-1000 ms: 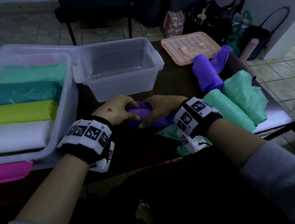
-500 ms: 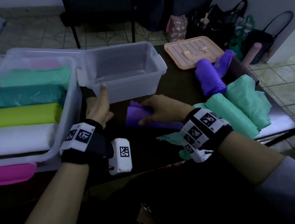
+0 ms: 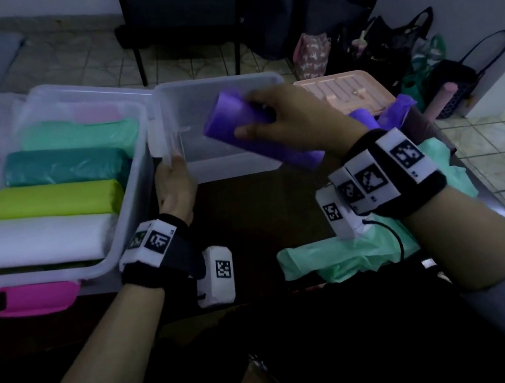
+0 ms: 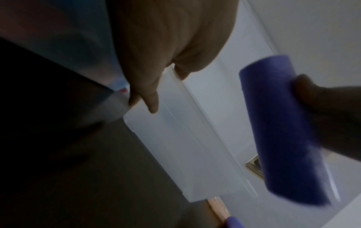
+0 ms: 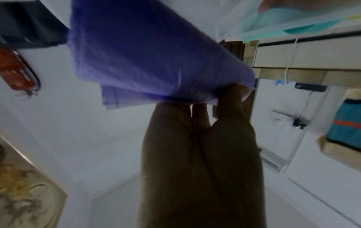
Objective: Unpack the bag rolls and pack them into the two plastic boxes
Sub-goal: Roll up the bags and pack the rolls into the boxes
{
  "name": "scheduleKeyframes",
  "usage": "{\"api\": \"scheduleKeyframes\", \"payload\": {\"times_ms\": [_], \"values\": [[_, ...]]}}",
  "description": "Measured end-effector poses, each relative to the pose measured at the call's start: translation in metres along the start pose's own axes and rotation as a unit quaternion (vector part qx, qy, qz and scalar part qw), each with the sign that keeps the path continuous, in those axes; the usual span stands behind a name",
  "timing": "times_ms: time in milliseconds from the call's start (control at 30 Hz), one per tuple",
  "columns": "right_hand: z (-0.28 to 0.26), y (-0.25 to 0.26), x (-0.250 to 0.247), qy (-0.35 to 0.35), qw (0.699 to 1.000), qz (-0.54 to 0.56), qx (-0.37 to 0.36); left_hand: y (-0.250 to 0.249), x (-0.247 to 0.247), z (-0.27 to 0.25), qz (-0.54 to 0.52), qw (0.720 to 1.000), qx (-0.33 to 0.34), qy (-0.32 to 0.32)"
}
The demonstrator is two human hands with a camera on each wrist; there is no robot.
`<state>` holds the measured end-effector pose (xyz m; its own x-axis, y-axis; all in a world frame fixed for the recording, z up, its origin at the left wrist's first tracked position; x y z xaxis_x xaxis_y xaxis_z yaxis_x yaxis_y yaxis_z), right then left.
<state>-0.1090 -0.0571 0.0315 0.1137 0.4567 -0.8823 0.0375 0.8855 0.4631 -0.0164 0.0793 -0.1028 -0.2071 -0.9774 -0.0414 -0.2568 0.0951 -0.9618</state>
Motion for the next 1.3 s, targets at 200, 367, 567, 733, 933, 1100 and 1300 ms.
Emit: {"api": "scheduleKeyframes", "payload": {"times_ms": [200,367,567,733,933,1100,1300], "values": [[0.045,0.016,0.024,0.013,0.995,-0.100,0.006,0.009,-0.005,-0.026,-0.121,0.991,0.018,0.050],[0.069,-0.002,0.073,0.085,0.988,-0.116,0.056,0.027,-0.008,-0.029,-0.169,0.983,-0.032,0.064],[0.076,-0.018,0.102,0.119,0.985,-0.083,0.091,0.034,-0.010,-0.030,-0.209,0.974,-0.029,0.079],[0.083,-0.018,0.116,0.135,0.982,-0.102,0.086,0.034,-0.007,-0.029,-0.226,0.969,-0.031,0.094],[0.088,-0.025,0.123,0.105,0.982,-0.105,0.119,0.035,-0.009,-0.029,-0.240,0.966,-0.041,0.088],[0.082,-0.029,0.118,0.077,0.988,-0.044,0.123,0.035,-0.009,-0.027,-0.230,0.970,-0.043,0.073],[0.028,-0.026,0.047,-0.301,0.949,0.013,0.094,0.025,-0.007,-0.023,-0.220,0.972,-0.047,0.060]]}}
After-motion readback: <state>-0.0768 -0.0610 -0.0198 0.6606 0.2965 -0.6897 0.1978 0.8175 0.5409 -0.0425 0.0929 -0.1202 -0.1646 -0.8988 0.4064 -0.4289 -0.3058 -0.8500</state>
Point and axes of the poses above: each hand's wrist, its own z-axis towards the middle knuckle, its own x-axis out of the palm, y = z × x, the point moved 6 cm from there along z, towards the middle knuckle, and after that the axes turned 5 degrees about z, right-handed, at the moved point
